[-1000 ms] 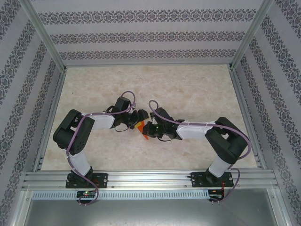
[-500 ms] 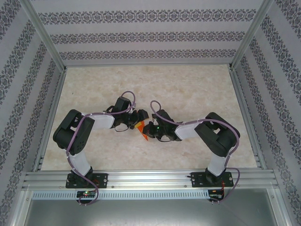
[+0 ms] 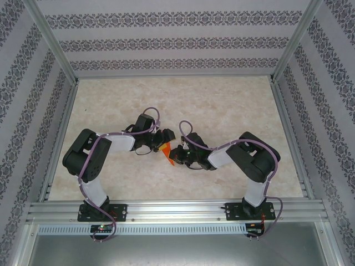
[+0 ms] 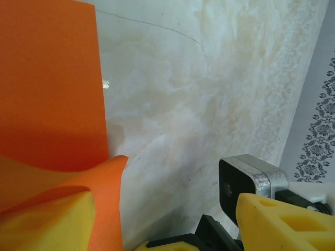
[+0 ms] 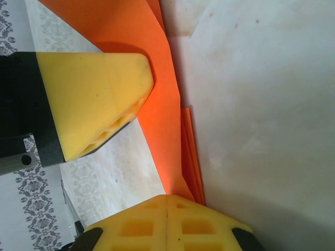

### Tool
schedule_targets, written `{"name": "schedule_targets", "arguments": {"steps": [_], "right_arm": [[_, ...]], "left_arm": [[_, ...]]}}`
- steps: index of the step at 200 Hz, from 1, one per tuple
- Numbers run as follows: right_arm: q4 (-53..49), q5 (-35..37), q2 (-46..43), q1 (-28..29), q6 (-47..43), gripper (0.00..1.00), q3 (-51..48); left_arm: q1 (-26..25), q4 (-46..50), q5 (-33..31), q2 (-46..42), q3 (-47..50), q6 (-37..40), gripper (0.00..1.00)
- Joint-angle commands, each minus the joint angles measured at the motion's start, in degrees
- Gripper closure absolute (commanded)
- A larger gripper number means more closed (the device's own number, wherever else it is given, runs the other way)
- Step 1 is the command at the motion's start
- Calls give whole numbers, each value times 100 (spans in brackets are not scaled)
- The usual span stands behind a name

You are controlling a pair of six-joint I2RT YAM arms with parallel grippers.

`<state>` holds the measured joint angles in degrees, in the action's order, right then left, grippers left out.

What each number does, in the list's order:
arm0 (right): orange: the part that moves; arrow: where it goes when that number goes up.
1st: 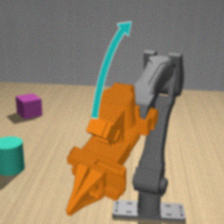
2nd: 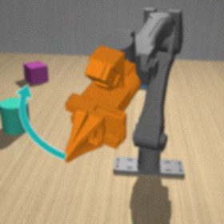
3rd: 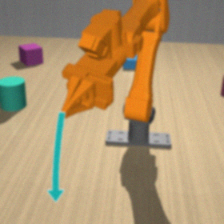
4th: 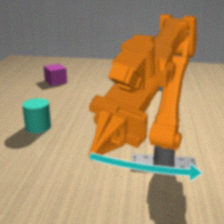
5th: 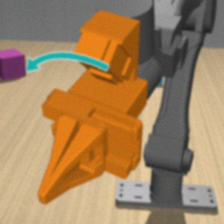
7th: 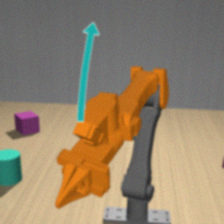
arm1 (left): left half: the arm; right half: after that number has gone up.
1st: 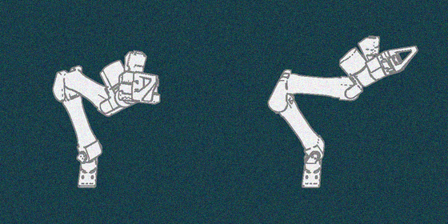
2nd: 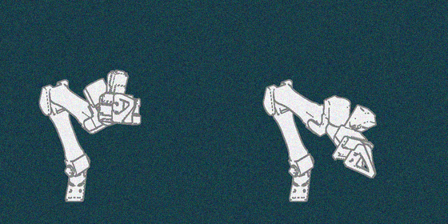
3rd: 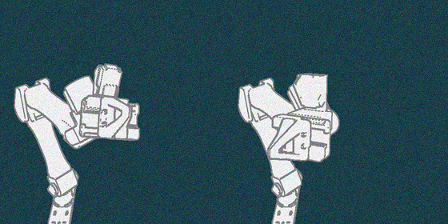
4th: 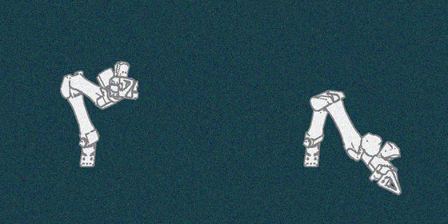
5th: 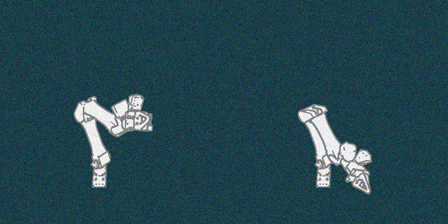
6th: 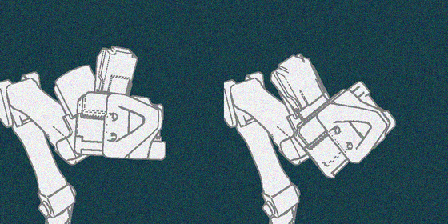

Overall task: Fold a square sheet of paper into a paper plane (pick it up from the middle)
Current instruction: Fold the wing for the fifth time at the center of the table.

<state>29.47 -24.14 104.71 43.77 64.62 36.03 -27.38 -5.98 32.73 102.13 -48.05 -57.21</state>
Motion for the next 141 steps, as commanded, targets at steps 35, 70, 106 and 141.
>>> {"name": "schedule_targets", "arguments": {"steps": [35, 70, 106, 141], "right_arm": [[-1503, -155, -535, 263, -520, 95, -2], [-2384, 50, -410, 369, -739, 95, 153], [-2738, 242, -374, 510, -753, 96, 127], [-3158, 334, -621, 575, -890, 96, 129]], "left_arm": [[91, 466, -316, 218, 67, 106, 27], [87, 472, -315, 229, 50, 104, 27], [86, 536, -320, 211, 57, 138, 27], [92, 597, -324, 237, 33, 158, 27]]}}
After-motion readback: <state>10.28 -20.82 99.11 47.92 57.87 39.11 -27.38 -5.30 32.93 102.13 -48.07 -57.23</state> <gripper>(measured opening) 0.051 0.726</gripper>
